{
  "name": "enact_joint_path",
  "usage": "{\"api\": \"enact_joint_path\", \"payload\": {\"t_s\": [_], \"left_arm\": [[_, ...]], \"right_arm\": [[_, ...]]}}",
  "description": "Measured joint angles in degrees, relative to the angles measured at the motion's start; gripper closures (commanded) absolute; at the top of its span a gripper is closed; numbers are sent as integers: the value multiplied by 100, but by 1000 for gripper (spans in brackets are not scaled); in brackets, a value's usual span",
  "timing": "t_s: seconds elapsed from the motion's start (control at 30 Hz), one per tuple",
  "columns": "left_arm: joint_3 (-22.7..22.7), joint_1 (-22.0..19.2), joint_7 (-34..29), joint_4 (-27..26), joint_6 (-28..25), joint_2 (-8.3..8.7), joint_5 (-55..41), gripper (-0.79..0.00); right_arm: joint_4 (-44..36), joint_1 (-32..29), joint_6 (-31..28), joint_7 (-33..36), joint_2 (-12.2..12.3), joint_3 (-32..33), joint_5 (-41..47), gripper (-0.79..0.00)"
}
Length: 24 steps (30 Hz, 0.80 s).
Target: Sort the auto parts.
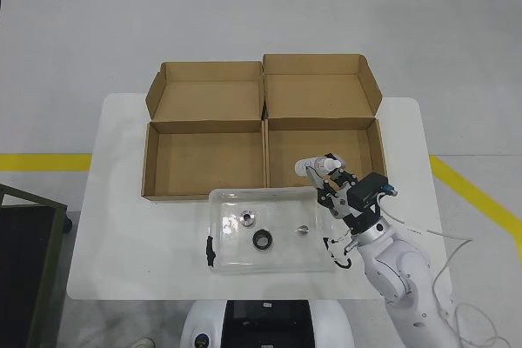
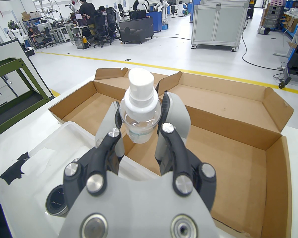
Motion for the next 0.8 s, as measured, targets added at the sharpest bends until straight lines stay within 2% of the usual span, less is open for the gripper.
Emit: {"api": "enact_joint_path", "payload": {"t_s": [0.5, 0.53, 0.67, 0.7, 0.73, 0.77, 0.8], "left_arm": [[0, 0, 0, 0, 0, 0, 0, -785], [0, 0, 0, 0, 0, 0, 0, 0], [0, 0, 0, 0, 0, 0, 0, 0], [0, 0, 0, 0, 0, 0, 0, -314], [0, 0, 0, 0, 0, 0, 0, -785], [0, 0, 0, 0, 0, 0, 0, -785], [0, 0, 0, 0, 0, 0, 0, -785]], "right_arm": [[0, 0, 0, 0, 0, 0, 0, 0], [0, 0, 0, 0, 0, 0, 0, 0], [0, 0, 0, 0, 0, 0, 0, 0], [0, 0, 0, 0, 0, 0, 0, -212], [0, 0, 0, 0, 0, 0, 0, -332], [0, 0, 0, 0, 0, 0, 0, -785], [0, 0, 0, 0, 0, 0, 0, -785]]}}
